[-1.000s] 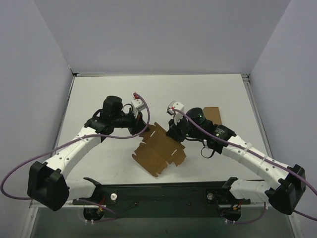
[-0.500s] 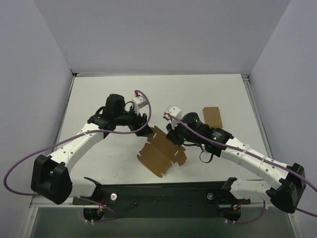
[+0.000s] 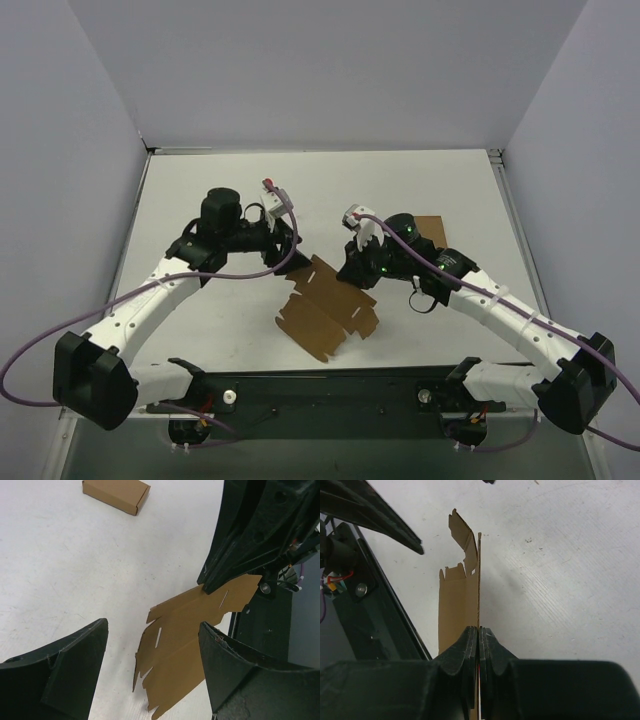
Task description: Fold the paper box
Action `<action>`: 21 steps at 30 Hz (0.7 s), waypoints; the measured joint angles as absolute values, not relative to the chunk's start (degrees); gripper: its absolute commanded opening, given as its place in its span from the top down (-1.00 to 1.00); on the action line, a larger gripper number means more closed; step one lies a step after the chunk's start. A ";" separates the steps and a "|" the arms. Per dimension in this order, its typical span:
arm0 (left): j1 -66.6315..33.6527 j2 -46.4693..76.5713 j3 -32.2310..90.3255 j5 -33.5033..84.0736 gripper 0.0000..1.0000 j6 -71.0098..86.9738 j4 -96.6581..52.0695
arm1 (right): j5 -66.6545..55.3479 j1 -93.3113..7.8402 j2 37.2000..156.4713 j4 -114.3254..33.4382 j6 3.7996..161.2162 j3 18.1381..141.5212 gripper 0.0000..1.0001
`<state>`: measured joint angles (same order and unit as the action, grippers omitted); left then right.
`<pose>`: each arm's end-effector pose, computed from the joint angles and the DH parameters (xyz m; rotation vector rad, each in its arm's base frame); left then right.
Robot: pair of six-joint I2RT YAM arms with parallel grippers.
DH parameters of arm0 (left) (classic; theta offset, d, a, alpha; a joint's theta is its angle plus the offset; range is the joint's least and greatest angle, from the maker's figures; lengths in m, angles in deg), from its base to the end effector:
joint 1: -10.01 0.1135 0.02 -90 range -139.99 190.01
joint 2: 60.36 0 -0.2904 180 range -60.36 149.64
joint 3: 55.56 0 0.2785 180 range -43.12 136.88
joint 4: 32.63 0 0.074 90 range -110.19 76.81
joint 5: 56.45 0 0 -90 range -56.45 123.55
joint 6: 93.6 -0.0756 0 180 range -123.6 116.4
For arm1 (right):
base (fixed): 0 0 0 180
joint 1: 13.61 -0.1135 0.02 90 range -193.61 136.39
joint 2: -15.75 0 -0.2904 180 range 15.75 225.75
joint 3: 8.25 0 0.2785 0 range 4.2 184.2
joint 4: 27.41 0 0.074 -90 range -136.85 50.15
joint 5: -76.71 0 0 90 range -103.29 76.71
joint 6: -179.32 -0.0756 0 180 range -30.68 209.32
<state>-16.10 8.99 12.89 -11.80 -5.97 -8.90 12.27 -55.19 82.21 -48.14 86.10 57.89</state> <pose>0.2561 -0.1854 0.3279 0.9842 1.7577 -1.0523 0.2142 0.2336 0.3271 -0.9494 1.7831 0.9409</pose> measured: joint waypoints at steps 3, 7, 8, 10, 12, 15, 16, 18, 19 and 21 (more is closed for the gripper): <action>-16.10 11.37 12.95 -12.89 -0.65 -5.93 -8.88 | 15.13 -54.82 82.21 -48.23 85.71 57.89 1.00; -16.10 13.86 13.28 -14.70 -0.58 -5.51 -8.90 | 17.91 -54.45 82.21 -48.25 85.33 57.89 1.00; -16.10 14.30 13.30 -15.12 -0.56 -5.42 -8.97 | 18.39 -54.45 82.21 -48.25 85.22 57.89 1.00; -16.10 14.71 13.32 -15.80 -0.42 -5.16 -9.08 | 19.06 -54.40 82.23 -48.27 85.03 57.89 1.00; -16.14 14.73 13.32 -16.50 -0.31 -4.77 -9.51 | 19.44 -54.21 82.28 -48.27 84.92 57.89 1.00; -16.21 14.73 13.32 -17.17 -0.03 -4.42 -10.28 | 19.74 -54.03 82.41 -48.27 84.83 57.89 1.00; -16.25 14.73 13.32 -17.41 0.02 -4.20 -10.37 | 19.74 -54.03 82.43 -48.27 84.83 57.89 1.00; -16.45 14.73 13.32 -17.72 0.07 -3.94 -10.63 | 19.76 -54.01 82.54 -48.27 84.83 57.89 1.00; -16.58 14.73 13.32 -17.76 0.07 -3.89 -10.65 | 19.76 -54.01 82.58 -48.27 84.83 57.89 1.00; -16.95 14.73 13.32 -17.78 0.07 -4.02 -10.63 | 19.79 -53.77 82.74 -48.27 84.83 57.89 1.00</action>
